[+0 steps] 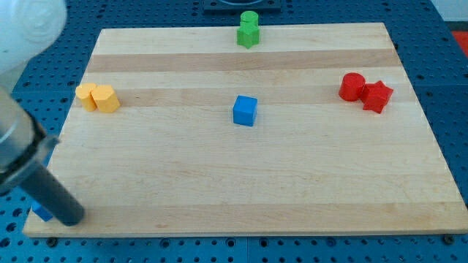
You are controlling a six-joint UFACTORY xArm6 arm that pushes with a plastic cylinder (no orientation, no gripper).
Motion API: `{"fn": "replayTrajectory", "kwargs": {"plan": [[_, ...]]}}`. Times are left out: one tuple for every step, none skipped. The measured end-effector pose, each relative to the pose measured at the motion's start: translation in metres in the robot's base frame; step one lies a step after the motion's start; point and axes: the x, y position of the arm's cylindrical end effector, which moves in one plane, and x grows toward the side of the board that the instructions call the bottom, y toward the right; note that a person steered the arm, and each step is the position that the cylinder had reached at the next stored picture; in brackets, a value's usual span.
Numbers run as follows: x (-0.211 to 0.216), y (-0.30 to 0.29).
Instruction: Push the blue cube close to the blue triangle
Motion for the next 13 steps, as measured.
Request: {"fn": "replayTrajectory", "kwargs": {"plan": [[-0.012, 0.082], [-0.035, 0.181], [-0.088, 0.244], [-0.159, 0.265], [-0.202, 0.270], [-0.201, 0.244], [-0.182, 0.216], [-0.160, 0.198], [-0.134, 0.194], [-0.115, 0.201], [-0.092, 0.201], [-0.079, 0.195], [-0.076, 0.172]]}}
